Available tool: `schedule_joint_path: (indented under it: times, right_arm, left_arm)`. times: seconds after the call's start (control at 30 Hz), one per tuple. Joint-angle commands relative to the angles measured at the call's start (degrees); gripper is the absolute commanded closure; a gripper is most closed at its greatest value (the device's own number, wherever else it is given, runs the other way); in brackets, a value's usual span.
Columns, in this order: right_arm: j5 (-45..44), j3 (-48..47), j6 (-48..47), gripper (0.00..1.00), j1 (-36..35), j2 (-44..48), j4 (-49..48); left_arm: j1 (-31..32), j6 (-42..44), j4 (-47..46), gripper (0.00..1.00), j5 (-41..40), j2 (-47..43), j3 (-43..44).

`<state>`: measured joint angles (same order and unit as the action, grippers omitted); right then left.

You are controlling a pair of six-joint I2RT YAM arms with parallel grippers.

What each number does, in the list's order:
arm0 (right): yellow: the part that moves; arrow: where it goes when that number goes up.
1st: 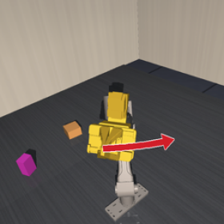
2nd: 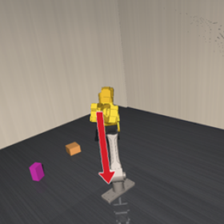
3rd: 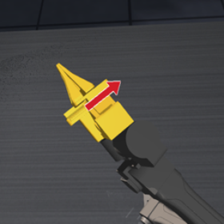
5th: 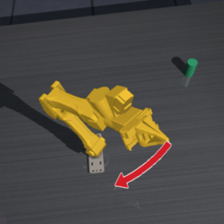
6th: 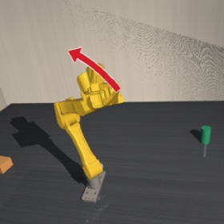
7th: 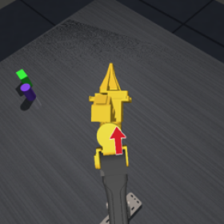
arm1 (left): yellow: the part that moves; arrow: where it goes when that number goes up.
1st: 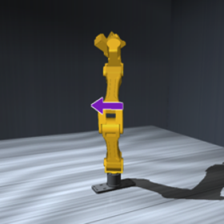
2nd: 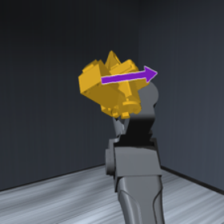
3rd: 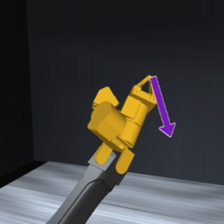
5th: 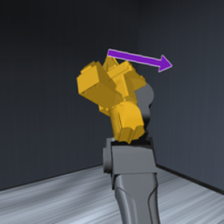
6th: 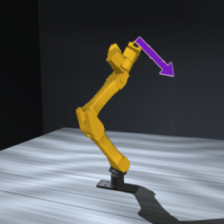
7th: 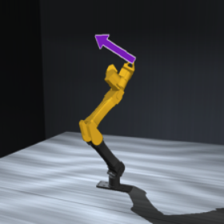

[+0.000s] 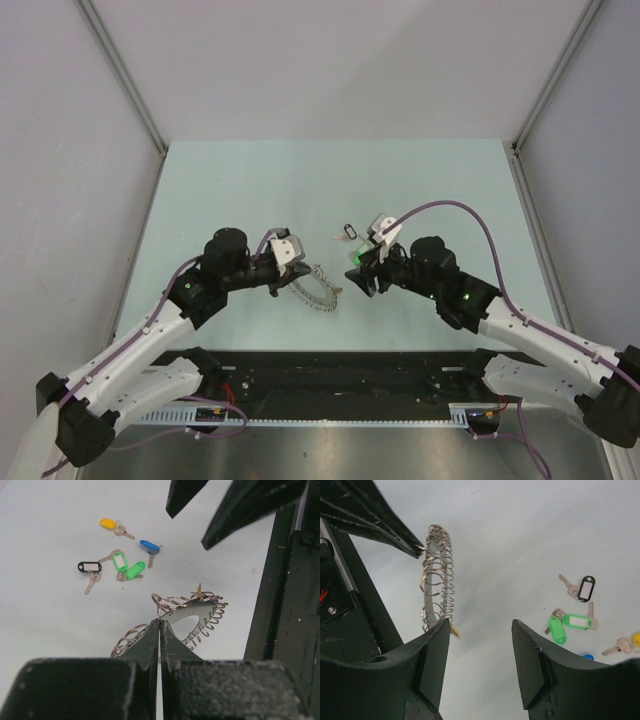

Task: Put the keys on the keyring

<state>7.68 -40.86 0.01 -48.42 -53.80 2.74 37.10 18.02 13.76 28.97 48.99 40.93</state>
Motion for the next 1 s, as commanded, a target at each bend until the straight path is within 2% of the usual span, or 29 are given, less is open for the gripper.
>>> schedule_joint_path:
  times: [0.0, 0.23, 0.4, 0.67, 0.97]
  right_arm:
    - [-6.52, -2.73, -3.61, 0.44, -4.48, -2.44, -7.29]
    - [-9.18, -2.65, -7.30, 0.44, -9.84, -8.24, -20.66]
    - [-8.91, -3.08, -6.78, 0.49, -9.50, -11.58, -26.99]
    - [-2.42, -3.96, -5.20, 0.50, -7.56, -15.45, -26.56]
    - [-1.18, -3.96, -6.16, 0.50, -9.23, -17.04, -27.70]
  left_arm:
    - [0.25, -3.78, 1.27, 1.00, -1.99, 0.67, 3.63]
    - [0.43, -5.98, 1.62, 1.00, -4.01, -0.56, 3.28]
    - [0.43, -3.88, 2.76, 1.00, -3.92, -1.35, 3.28]
    - [0.43, -3.78, 2.24, 1.00, -4.45, -2.85, 2.58]
    - [0.43, -5.63, 1.27, 1.00, -4.80, -3.11, 2.40]
